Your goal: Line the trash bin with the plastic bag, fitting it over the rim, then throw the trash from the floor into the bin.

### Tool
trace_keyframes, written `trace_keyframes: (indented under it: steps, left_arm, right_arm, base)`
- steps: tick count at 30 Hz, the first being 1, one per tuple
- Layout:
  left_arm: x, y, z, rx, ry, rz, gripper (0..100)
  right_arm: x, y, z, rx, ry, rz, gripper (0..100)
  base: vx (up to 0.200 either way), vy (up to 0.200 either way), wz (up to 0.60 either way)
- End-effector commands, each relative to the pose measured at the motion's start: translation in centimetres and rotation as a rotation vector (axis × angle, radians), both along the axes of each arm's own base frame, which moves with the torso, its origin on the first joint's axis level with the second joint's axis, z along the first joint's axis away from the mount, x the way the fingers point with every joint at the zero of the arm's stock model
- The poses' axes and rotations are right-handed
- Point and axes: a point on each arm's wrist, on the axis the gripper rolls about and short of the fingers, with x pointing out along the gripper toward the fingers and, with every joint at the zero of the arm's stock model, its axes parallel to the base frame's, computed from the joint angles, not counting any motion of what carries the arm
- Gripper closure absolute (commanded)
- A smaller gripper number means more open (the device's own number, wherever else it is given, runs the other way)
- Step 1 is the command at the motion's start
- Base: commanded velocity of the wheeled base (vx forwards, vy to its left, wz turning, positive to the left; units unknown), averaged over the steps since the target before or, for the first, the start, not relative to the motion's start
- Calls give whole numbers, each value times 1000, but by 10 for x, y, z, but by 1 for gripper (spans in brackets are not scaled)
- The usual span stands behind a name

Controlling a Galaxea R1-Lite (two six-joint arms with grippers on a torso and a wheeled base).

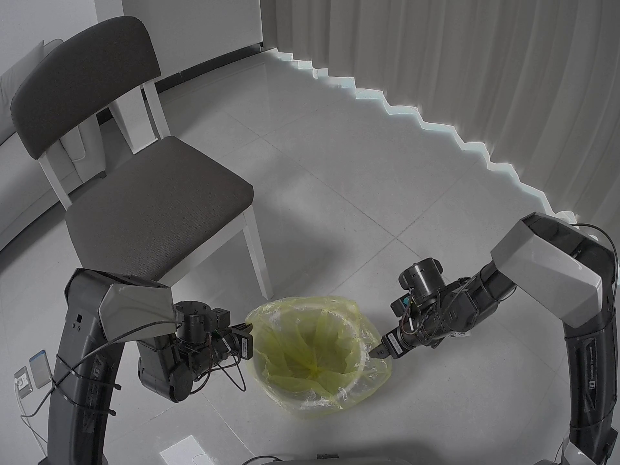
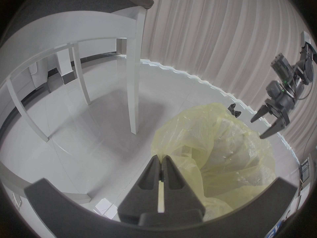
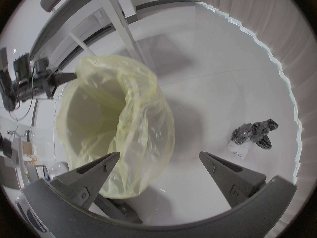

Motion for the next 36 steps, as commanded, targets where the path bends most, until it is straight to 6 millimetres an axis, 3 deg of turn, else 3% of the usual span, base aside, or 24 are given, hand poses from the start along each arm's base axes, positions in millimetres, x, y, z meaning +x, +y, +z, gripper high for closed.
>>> trace_keyframes:
  steps: [1, 5, 14, 19, 28, 29, 36]
  left_arm:
    - [-2, 2, -2, -5, 2, 3, 100]
    - [-2, 1, -2, -5, 0, 2, 100]
    - [-3, -1, -1, -5, 0, -3, 100]
    - [-3, -2, 1, -10, -15, -6, 100]
    - [-2, -2, -2, -7, -14, -22, 100]
    - [-2, -2, -2, -8, -15, -27, 0]
    - [-8, 3, 2, -26, -33, -14, 0]
  right_arm:
    - [-16, -9, 9, -19, -8, 33, 0]
    - [-13, -15, 5, -38, -7, 47, 0]
    - [14, -6, -33, -69, 13, 80, 0]
    - [22, 2, -30, -95, 76, 94, 0]
    - [21, -1, -29, -99, 91, 76, 0]
    - [22, -2, -29, -101, 90, 73, 0]
    - [20, -3, -30, -108, 98, 69, 0]
  base:
    - [0, 0, 0]
    - [0, 0, 0]
    - [0, 0, 0]
    - [0, 0, 0]
    - [0, 0, 0]
    - [0, 0, 0]
    - [0, 0, 0]
